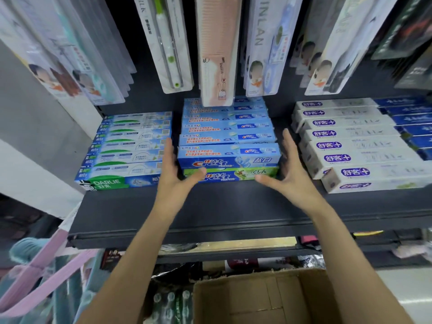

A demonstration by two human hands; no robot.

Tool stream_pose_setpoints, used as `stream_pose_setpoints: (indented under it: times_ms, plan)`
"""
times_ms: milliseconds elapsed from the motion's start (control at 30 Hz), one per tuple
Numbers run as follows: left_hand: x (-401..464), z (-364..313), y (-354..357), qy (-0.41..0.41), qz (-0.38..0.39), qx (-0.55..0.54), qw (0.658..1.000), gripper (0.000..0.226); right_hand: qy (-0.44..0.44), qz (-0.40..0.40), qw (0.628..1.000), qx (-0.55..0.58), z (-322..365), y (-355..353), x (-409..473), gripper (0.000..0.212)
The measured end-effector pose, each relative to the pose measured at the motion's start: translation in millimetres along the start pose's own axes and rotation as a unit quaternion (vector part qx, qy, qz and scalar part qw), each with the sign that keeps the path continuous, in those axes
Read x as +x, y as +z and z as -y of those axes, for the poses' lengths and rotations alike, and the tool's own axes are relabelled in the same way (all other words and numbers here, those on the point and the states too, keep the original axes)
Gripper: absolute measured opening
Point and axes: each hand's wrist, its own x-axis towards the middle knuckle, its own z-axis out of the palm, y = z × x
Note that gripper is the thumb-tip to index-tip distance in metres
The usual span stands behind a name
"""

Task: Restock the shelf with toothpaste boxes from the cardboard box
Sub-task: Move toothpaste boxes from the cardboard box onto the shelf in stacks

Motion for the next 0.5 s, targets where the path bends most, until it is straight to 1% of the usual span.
stream_pose_setpoints:
  times_ms: [67,100,200,300,400,467,500]
  plan:
    - [-1,15,7,0.006,0.014,0.094,0.995,0.109,-0.023,-0.003,0.996,-0.089,-8,5,7,0.114]
    - [2,19,9,0.009,0.005,0.13,0.991,0.111,-0.029,-0.019,0.991,-0.127,-9,7,11,0.112]
    - [10,21,14,0.037,-0.039,0.186,0.981,0.105,-0.036,-0.055,0.984,-0.164,-7,10,20,0.107]
    - [18,22,15,0.055,-0.067,0.212,0.973,0.098,-0.032,-0.069,0.987,-0.142,-6,16,26,0.104]
    - [16,25,16,0.071,-0.088,0.224,0.968,0.098,-0.028,-0.076,0.99,-0.117,-7,18,25,0.106]
    - [16,26,15,0.072,-0.075,0.185,0.977,0.102,-0.03,-0.077,0.995,-0.06,-4,20,21,0.108]
    - [17,26,13,0.068,-0.061,0.134,0.987,0.104,-0.023,-0.087,0.996,-0.009,-1,23,19,0.104]
